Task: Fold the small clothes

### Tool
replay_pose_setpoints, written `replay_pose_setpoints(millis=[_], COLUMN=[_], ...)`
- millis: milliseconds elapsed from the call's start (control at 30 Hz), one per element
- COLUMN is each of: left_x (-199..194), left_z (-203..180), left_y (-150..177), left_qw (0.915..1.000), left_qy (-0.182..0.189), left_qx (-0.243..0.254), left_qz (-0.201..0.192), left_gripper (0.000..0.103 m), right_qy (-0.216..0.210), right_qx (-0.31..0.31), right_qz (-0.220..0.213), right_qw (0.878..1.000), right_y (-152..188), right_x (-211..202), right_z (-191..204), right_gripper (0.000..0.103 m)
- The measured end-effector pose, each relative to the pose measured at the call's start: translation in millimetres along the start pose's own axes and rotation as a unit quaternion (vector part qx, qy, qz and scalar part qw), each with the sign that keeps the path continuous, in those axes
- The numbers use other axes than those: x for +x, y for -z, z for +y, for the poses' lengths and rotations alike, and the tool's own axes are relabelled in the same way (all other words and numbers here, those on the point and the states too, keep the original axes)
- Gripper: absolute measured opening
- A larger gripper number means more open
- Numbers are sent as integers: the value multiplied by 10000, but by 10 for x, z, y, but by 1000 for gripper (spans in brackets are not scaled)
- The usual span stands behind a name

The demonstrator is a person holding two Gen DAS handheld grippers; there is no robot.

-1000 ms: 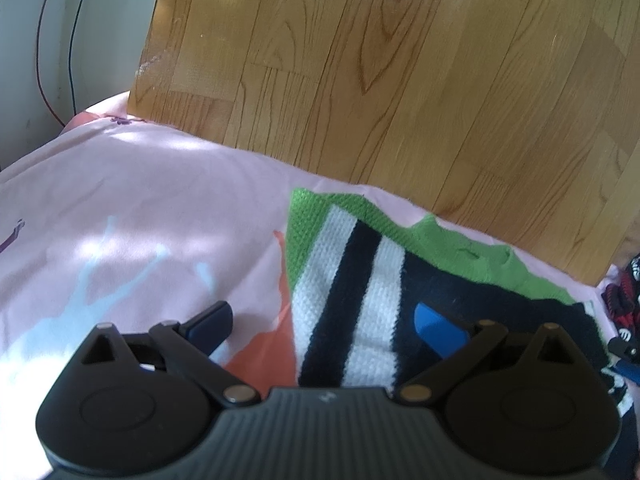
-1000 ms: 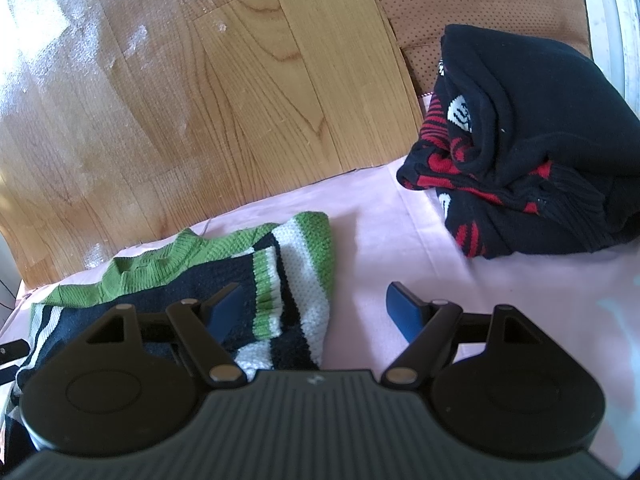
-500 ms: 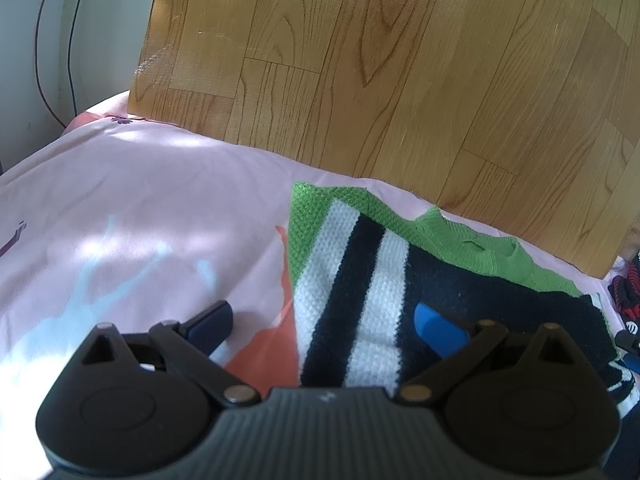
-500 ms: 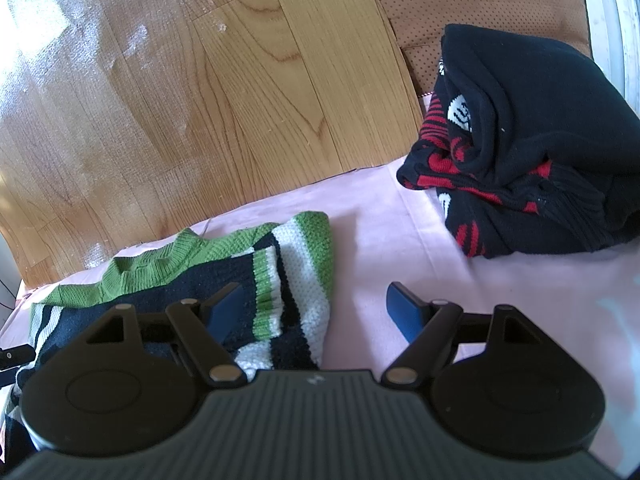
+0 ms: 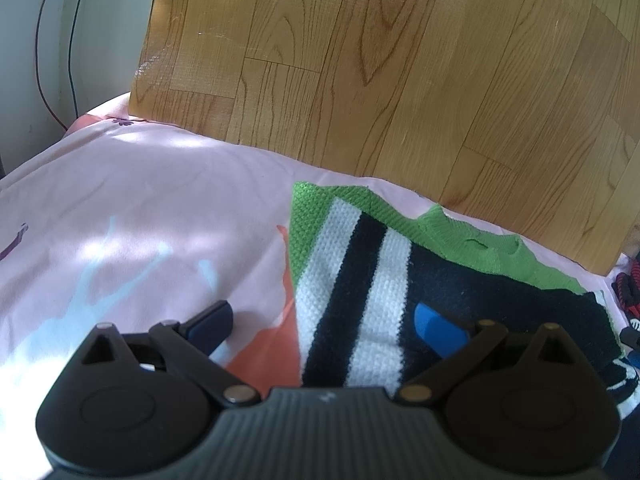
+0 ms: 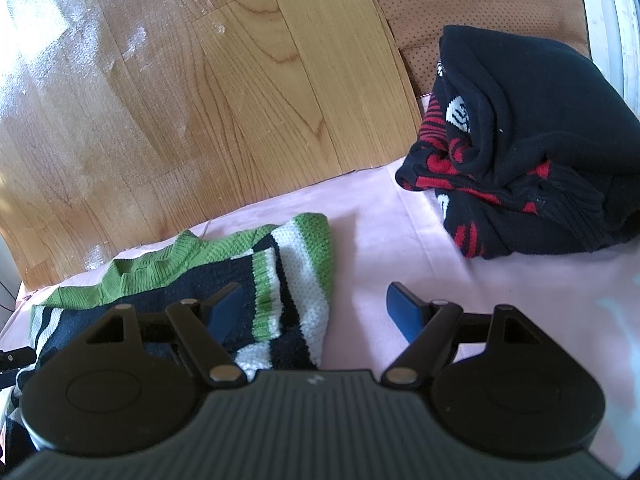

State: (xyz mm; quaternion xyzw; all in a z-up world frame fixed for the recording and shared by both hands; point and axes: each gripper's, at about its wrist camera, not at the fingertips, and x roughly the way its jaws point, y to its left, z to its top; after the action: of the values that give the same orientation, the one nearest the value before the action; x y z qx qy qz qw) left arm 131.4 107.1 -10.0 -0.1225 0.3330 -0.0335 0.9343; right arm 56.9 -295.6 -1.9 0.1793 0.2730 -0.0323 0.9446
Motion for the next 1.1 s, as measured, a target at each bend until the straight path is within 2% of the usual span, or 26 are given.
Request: replay_pose_setpoints(millis=[133,233,367,433,533,600,667,700,733,767,867,967,1100], left_x=[-2,-16,-141,-178,-193,-190,-205,-220,-235,-250,-301,-404,-643], left_z=[3,3,92,131,205,277,332,358,371,376,373,398,553], left_y=[-4,-7,-38,-58,-85,-103,-115,-123,-130,-131,-137,-142,-146], left_qw=[10000,10000,9985,9972,9965,9953,9936,9926,9920,9916,9904,9879,9775], left_qy=[-2,19,405,528,488,502,593,642,668,685,745,769,887], left_qx=[0,8,-269,-411,-584,-752,-893,-959,-994,-1013,-1029,-1089,-1449], left_qz=[10,-5,-260,-333,-355,-336,-342,-369,-402,-433,-551,-793,-1247], left_gripper=[101,101,101,101,101,101,101,101,101,101,101,101,101], right_qy=[59,-172,-672,-771,-971,-946,-707,-701,-717,-819,-979,-1337,-1739], right_qx=[86,32,-332,-697,-1122,-1253,-1546,-1677,-1842,-2020,-2324,-2344,-2546], right_qz=[-117,-82,538,776,1523,1875,1858,1769,1741,1707,1441,1146,822], right_qw=[9999,9998,9957,9916,9771,9696,9678,9673,9647,9609,9569,9561,9477], right_y=[-46,-252,-608,-713,-772,-749,-709,-696,-680,-661,-655,-677,-530], right_x=[-30,46,491,769,1290,1588,1765,1786,1786,1746,1485,1032,282], right_z=[-2,85,477,726,1050,1187,1273,1299,1335,1375,1428,1398,1328], right_gripper=[81,81,81,81,82,83,84,81,58,26,12,12,11])
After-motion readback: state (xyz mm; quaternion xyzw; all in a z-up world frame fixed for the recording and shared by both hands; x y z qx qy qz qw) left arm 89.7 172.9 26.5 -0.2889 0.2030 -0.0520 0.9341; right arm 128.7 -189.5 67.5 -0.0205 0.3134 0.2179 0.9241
